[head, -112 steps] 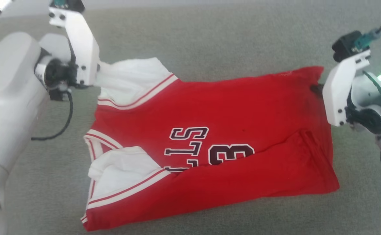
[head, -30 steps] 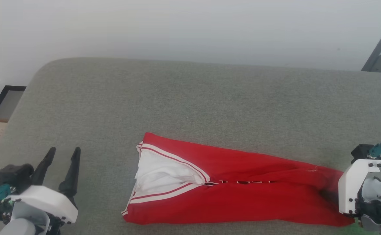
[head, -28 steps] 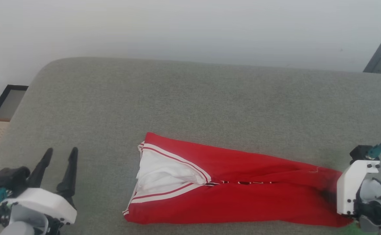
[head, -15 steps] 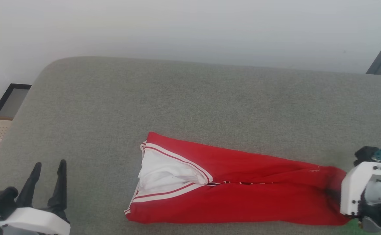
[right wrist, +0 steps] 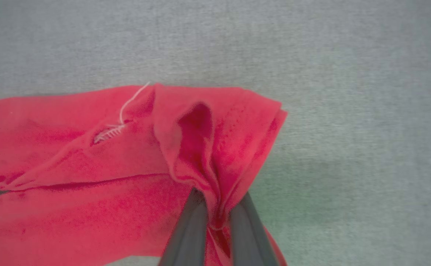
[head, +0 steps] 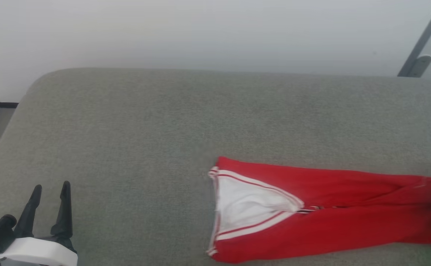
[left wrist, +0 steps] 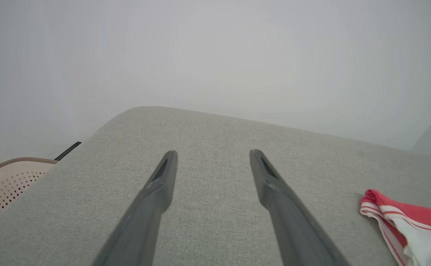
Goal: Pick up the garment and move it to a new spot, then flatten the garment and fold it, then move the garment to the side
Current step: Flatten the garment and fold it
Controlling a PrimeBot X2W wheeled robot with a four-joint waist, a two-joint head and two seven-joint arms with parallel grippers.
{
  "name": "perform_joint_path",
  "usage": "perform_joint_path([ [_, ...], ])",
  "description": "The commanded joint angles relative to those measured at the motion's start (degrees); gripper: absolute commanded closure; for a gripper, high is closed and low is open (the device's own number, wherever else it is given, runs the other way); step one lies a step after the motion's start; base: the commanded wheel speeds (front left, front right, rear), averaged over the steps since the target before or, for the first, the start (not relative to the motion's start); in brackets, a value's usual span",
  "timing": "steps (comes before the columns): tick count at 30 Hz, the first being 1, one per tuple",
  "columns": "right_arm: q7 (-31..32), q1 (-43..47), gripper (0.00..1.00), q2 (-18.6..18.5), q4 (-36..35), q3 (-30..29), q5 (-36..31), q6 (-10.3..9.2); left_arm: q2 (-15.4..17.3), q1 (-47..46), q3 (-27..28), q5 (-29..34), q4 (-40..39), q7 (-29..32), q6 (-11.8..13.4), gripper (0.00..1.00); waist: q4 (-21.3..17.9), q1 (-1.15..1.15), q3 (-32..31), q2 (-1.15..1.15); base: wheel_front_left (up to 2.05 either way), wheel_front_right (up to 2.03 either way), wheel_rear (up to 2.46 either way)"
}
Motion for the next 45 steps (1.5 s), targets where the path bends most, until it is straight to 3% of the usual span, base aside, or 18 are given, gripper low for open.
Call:
perform_joint_path([
  [1, -0.5, -0.8, 1.0, -0.7, 0.8, -0.1, -0.7, -0.11, -0.2, 0.4, 0.5, 0.2, -0.2, -0.2, -0.2, 0.0, -0.5, 0.0, 0.2, 0.0, 0.0, 0.0, 0.0],
  [9, 0.5, -2.5, 1.0, -1.6, -2.9, 1.9, -1.1, -0.11, 0.0, 0.4, -0.2, -0.6, -1.3, -0.2, -0.3, 0.0, -2.3, 0.0, 0.6, 0.0, 0.0, 0.0, 0.0],
  [16, 5.6, 0.7, 1.0, 1.7, -17.4, 5.2, 5.2, -0.08, 0.1, 0.8, -0.8, -1.2, -1.3, -0.2, -0.3, 0.0, -2.4, 0.0, 0.1, 0.0, 0.0, 0.0, 0.0],
  [23, 7.8, 1.1, 1.0, 7.5, -27.3, 10.3, 5.9, -0.07, 0.7, -0.2, -2.4, -1.7, -1.3, -0.2, -0.3, 0.0, -0.8, 0.0, -0.2, 0.0, 0.0, 0.0, 0.0],
  [32, 6.9, -2.4, 1.0, 16.2, -26.1, 16.1, 4.0, -0.07, 1.0, -2.5, -5.6, -1.9, -0.1, -0.2, -0.3, 0.0, 2.4, 0.0, -0.2, 0.0, 0.0, 0.0, 0.0],
  [38, 5.3, -4.8, 0.98, 19.2, -20.9, 21.1, 1.6, -0.07, 1.0, -4.3, -7.7, -2.6, 0.9, -0.2, -0.3, 0.0, 4.7, 0.0, -0.2, 0.0, 0.0, 0.0, 0.0],
  [40, 4.3, -5.7, 0.86, 19.5, -18.9, 22.5, 0.8, -0.07, 1.2, -4.5, -8.1, -2.9, 1.1, -0.2, -0.3, 0.0, 5.0, 0.0, -0.2, 0.0, 0.0, 0.0, 0.0],
  [41, 3.5, -6.1, 0.69, 19.8, -17.8, 22.8, 0.7, -0.07, 1.2, -4.7, -8.2, -3.0, 1.2, -0.2, -0.3, 0.0, 5.1, 0.0, -0.1, 0.0, 0.0, 0.0, 0.0],
  [43, 2.4, -6.8, 0.54, 20.6, -16.0, 23.7, 0.8, -0.07, 1.3, -4.8, -8.4, -3.2, 1.3, -0.2, -0.3, 0.0, 5.3, 0.0, -0.2, 0.0, 0.0, 0.0, 0.0],
  [44, 2.1, -7.1, 0.31, 20.9, -15.4, 24.2, 1.1, -0.07, 1.4, -4.7, -8.3, -3.3, 1.4, -0.2, -0.3, 0.0, 5.3, 0.0, -0.3, 0.0, 0.0, 0.0, 0.0],
  [45, 1.7, -7.6, 0.01, 21.0, -15.1, 24.7, 1.3, -0.07, 1.5, -4.5, -8.1, -3.5, 1.4, -0.2, -0.3, 0.0, 5.2, 0.0, -0.4, 0.0, 0.0, 0.0, 0.0],
])
